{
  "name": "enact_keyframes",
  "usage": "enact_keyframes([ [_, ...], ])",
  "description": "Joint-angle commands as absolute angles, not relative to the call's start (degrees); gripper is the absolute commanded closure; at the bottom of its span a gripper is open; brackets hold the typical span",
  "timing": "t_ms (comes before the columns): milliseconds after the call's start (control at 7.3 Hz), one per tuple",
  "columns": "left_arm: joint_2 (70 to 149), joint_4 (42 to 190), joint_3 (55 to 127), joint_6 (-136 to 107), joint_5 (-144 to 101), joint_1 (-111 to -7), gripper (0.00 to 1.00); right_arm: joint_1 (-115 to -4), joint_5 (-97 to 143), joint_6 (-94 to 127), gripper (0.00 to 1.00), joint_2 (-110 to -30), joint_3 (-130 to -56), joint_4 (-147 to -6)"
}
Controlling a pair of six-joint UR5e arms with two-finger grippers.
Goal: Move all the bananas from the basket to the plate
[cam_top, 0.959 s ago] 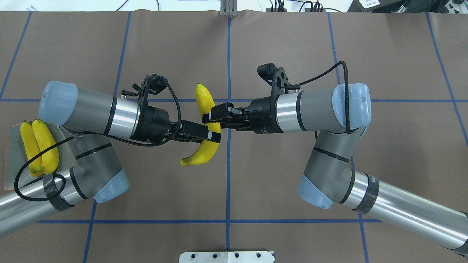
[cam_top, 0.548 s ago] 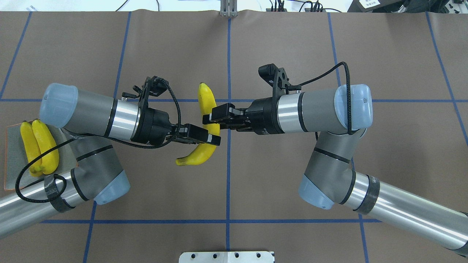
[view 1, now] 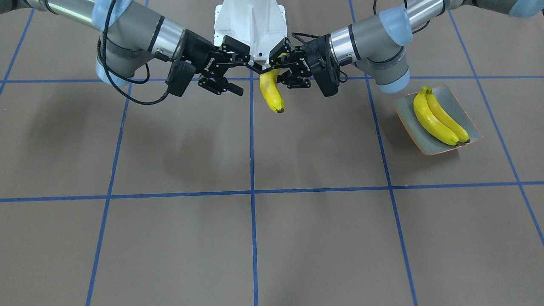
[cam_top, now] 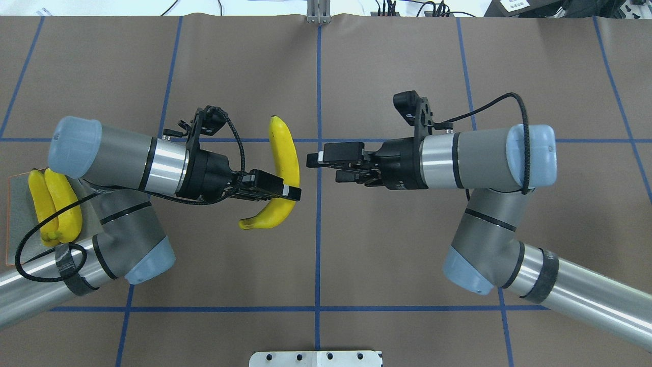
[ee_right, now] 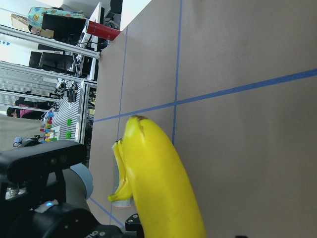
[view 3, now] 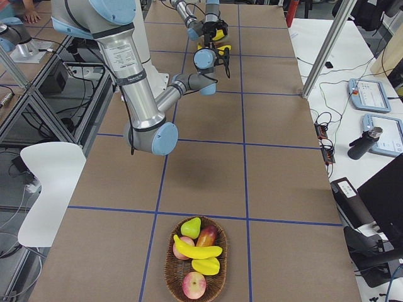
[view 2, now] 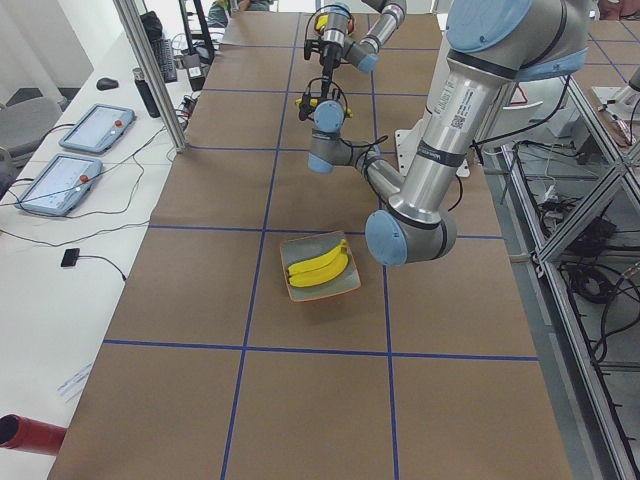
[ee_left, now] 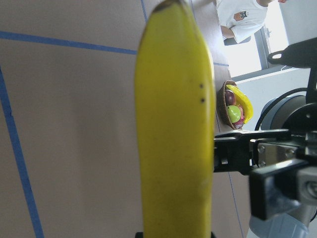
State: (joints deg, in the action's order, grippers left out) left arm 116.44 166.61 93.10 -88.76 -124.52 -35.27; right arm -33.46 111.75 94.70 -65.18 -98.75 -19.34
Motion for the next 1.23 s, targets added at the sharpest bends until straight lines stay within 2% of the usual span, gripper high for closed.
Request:
enact_keyframes([
  [0, 107.98, 166.55, 94.99, -96.36, -124.72, -38.65, 1.00, -36.46, 110.40, 95.10, 0.00, -73.44, -101.69, -18.46],
  [411, 94.43, 164.02, 97.91, -105.99, -124.89, -45.07, 1.00, -38.94, 106.37, 94.31, 0.00, -78.74, -101.34, -18.72],
  [685, 92.90, 151.16, 100.09, -105.21, -128.39, -52.00, 1.00, -39.55, 104.86, 94.13, 0.00, -80.32, -100.99, -18.98],
  [1097, 92.81, 134.18, 102.29, -99.27, -128.41, -51.42, 1.00, -46.21, 106.52, 86.69, 0.00, -81.47, -95.29, -19.42],
])
